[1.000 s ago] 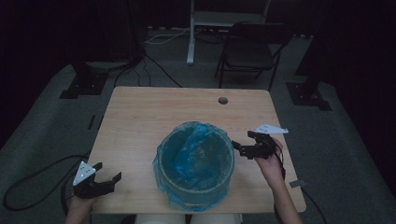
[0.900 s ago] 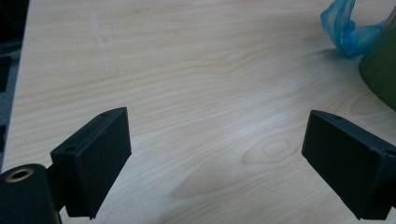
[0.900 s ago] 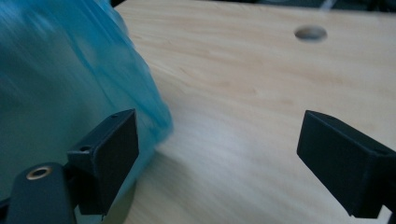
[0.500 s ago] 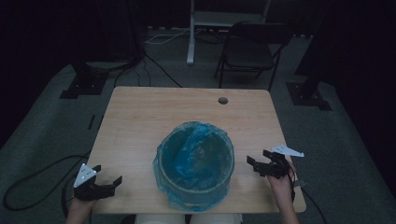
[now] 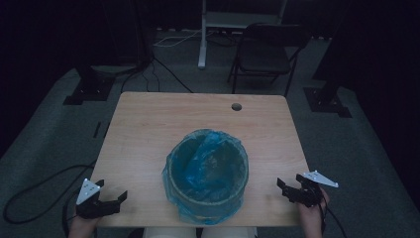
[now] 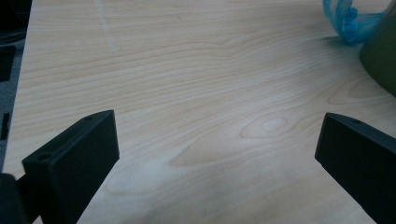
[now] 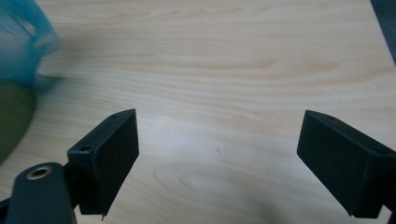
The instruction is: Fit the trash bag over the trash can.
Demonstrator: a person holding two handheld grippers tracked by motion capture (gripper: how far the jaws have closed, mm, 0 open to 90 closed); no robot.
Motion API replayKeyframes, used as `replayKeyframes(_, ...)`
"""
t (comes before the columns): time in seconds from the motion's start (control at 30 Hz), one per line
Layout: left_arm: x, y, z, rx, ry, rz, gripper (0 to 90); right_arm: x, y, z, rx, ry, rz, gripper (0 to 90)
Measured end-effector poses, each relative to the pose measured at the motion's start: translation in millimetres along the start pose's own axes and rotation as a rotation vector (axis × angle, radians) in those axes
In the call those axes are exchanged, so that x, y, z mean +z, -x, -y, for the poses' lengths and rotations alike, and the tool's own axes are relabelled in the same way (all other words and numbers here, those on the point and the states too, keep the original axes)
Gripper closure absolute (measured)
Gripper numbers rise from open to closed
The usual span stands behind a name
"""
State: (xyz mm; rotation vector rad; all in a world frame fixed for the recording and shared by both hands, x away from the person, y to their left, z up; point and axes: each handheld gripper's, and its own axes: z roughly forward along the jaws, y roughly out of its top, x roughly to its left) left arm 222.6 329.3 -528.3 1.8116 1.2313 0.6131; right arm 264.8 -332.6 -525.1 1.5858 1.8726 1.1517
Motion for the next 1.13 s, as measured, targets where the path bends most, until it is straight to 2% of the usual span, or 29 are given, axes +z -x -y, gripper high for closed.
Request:
replayKeyframes(0.13, -12.7, -5.8, 6.6, -0.014, 0.004, -0.025, 0.2, -5.1, 6.1, 7.2, 0.008, -0.013, 0.027, 12.3)
replayKeyframes(0.2, -12.7, -5.8, 6.6, -0.014, 0.004, -0.025, 0.2, -6.6, 7.4, 9.2, 0.009, -0.019, 0.032, 12.3)
replayKeyframes(0.23, -21.6, -11.4, 12.2, -0.047, -0.001, -0.055, 0.2, -10.6, 9.9, 14.2, 0.019, -0.025, 0.042, 13.3)
replayKeyframes(0.3, -26.3, -15.0, 15.1, -0.074, 0.008, -0.057, 0.2, -13.5, 12.1, 18.9, 0.027, -0.031, 0.057, 13.4)
replayKeyframes(0.43, -33.3, -20.2, 19.0, -0.1, 0.011, -0.08, 0.2, -13.8, 16.2, 24.0, 0.063, -0.044, 0.085, 13.4)
replayKeyframes(0.53, -38.2, -22.2, 22.6, -0.113, 0.029, -0.095, 0.2, -16.9, 18.8, 27.1, 0.088, -0.031, 0.103, 13.5)
replayKeyframes(0.63, -40.3, -20.5, 26.2, -0.114, 0.082, -0.193, 0.3, -19.9, 23.3, 31.4, 0.115, -0.023, 0.124, 13.8)
replayKeyframes(0.67, -40.7, -20.9, 26.3, -0.125, 0.087, -0.203, 0.2, -20.5, 24.8, 32.6, 0.12, -0.021, 0.131, 13.8)
replayKeyframes(0.73, -43.1, -22.8, 25.9, -0.147, 0.11, -0.191, 0.3, -21.7, 26.6, 34.0, 0.132, -0.012, 0.149, 13.8)
replayKeyframes(0.87, -46.5, -25.5, 26.4, -0.19, 0.134, -0.181, 0.2, -22.3, 27.9, 35.9, 0.12, -0.001, 0.181, 13.8)
replayKeyframes(1.0, -47.0, -26.1, 26.5, -0.197, 0.134, -0.185, 0.2, -20.6, 29.0, 37.8, 0.123, -0.005, 0.187, 13.8)
replayKeyframes(1.13, -48.2, -28.2, 27.3, -0.218, 0.15, -0.173, 0.2, -19.0, 29.3, 40.1, 0.121, -0.005, 0.197, 13.8)
